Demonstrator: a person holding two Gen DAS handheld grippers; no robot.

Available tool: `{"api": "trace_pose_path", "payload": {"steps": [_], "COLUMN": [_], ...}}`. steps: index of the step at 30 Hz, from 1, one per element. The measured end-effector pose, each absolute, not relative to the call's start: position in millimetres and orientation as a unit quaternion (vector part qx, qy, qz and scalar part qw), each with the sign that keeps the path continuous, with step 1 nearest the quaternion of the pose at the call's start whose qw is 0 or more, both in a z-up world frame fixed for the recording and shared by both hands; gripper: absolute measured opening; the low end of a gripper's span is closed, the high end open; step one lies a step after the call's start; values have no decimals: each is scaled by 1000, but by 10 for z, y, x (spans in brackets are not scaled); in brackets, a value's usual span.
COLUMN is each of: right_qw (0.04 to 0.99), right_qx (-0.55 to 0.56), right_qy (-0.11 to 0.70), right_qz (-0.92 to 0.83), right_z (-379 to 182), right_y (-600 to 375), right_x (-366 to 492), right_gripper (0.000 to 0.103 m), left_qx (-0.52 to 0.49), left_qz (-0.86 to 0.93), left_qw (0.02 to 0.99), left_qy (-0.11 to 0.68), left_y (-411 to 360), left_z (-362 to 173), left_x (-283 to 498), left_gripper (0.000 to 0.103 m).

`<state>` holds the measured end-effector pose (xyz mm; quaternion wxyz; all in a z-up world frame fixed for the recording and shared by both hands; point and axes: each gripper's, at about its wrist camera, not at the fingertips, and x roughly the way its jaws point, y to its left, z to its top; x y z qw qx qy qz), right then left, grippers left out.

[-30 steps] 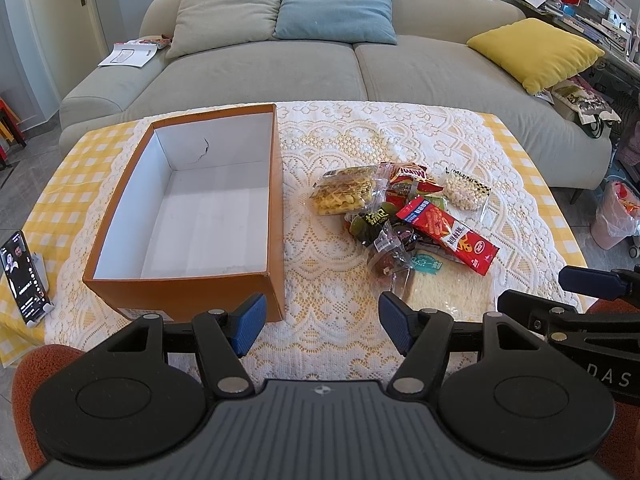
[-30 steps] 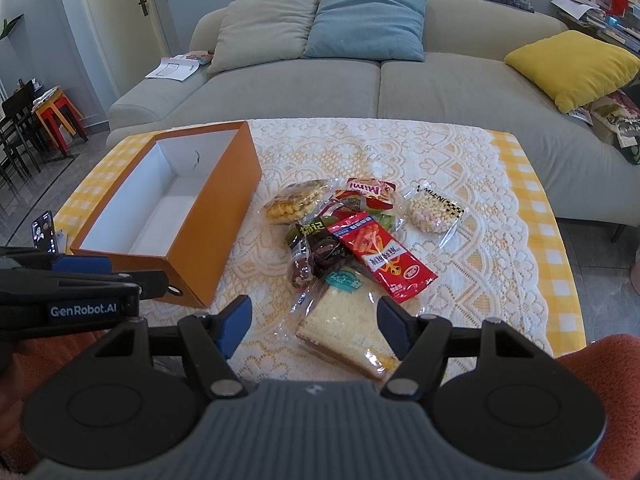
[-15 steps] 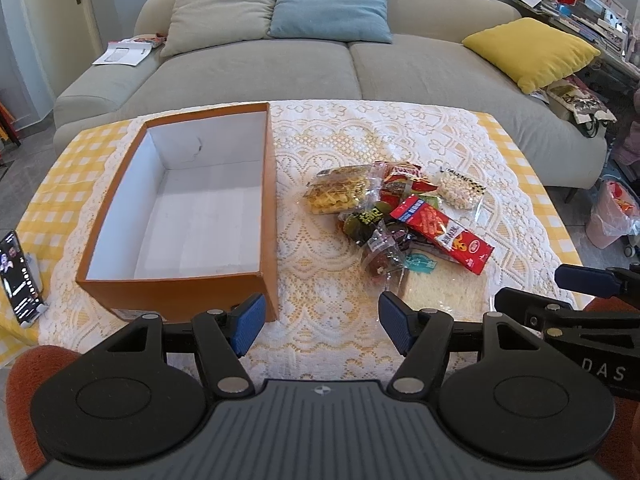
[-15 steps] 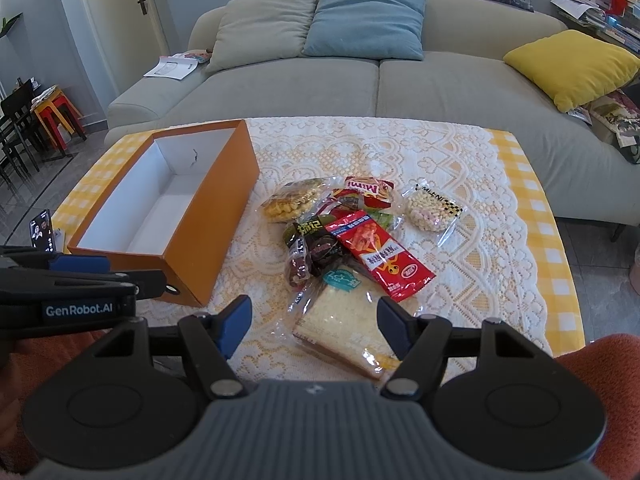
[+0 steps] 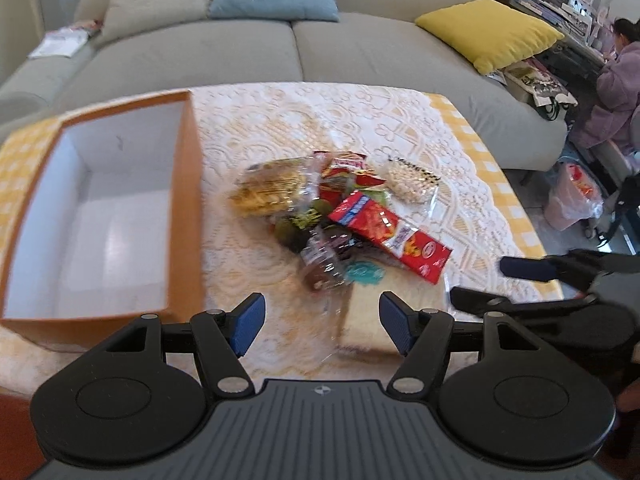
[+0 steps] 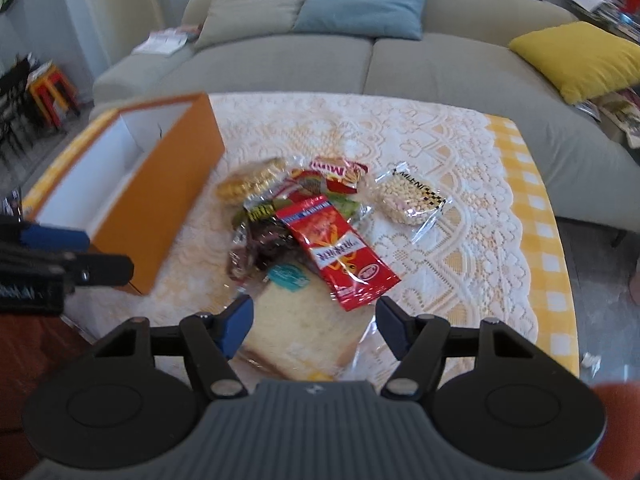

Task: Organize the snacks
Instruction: 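Grasp the small clear brown-treat packet with left while right grasps the red snack packet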

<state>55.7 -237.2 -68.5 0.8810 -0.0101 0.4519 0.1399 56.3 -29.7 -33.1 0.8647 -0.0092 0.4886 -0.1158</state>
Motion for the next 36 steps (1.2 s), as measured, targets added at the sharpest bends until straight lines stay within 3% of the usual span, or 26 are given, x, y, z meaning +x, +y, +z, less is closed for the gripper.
{"api": "trace_pose_path", "payload": {"steps": [19,22,29,33,36], "right_qw": [855,853,860,862,866], "right_qx": [-93,-100,-131,-172,-174], "right_qy": [453,454,438,422,413], "right_qz": [235,236,229,222,223], "right_z": [-1413,-1486,-1575,-1609,-1591], "right_y": [-2192,-2170,-2103,-2044,-2043], "right_x": [1502,1562,1542,1487,1465], "right_gripper": [57,53,51,42,28], "left_qx": [-19,-14,-35,-38,-22], "left_qz": [-78,-72,-74,-81,-72], "left_qw": [816,816,810,810,814], "left_qy": [572,573,581,580,576], "left_y": [-504,-513,-472,-475,-479], "left_z": [-1163,-1216,-1307,-1287,-1265], "left_x": [1440,1472,1541,1542,1505], "left_gripper": [74,67,63,49,33]}}
